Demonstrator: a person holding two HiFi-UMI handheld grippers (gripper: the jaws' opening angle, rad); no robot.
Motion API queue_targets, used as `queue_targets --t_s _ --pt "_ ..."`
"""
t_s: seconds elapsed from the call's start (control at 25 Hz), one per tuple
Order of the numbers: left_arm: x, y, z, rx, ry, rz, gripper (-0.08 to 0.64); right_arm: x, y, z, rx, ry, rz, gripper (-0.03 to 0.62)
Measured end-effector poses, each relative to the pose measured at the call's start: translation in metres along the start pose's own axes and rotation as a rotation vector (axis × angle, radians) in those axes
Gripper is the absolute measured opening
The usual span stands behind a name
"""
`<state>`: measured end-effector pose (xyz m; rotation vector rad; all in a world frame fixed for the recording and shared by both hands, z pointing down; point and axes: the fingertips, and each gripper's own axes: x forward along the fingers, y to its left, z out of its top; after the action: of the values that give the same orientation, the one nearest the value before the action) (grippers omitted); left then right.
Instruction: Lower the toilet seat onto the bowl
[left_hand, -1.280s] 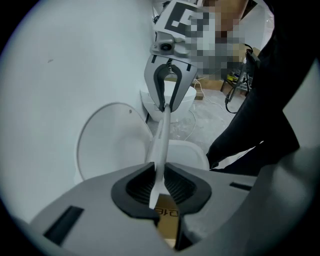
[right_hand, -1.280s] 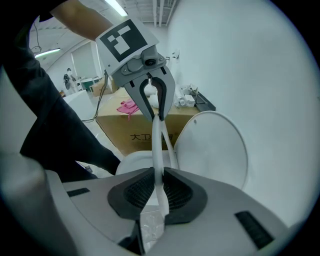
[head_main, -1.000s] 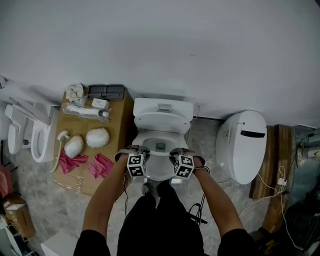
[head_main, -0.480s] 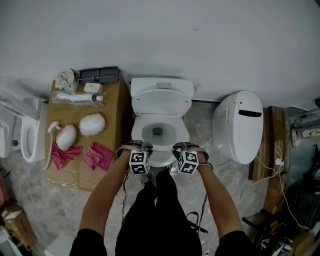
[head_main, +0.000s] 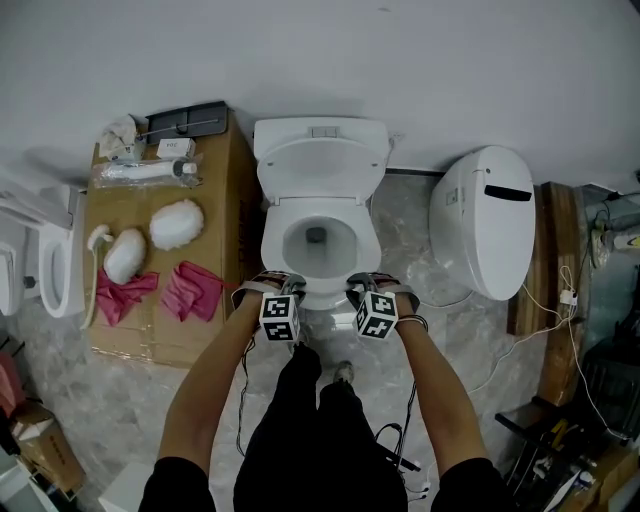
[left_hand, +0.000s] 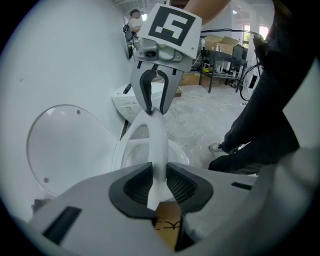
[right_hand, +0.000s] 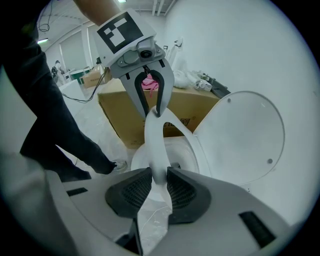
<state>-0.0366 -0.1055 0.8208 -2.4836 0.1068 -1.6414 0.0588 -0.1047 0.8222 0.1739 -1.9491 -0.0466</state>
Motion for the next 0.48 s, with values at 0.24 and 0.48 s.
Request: queue_targets --t_s 0.24,0.48 --pt "0.025 -0.032 -0.008 0.033 0.027 -0.005 0.091 0.028 0.031 -0.015 -0.057 -0.008 0.017 0.112" --pt "0.058 -0.066 -0.020 0.081 0.044 0.022 0.095 0.065 0.061 -0.033 -0.106 -0.012 0.045 0.127"
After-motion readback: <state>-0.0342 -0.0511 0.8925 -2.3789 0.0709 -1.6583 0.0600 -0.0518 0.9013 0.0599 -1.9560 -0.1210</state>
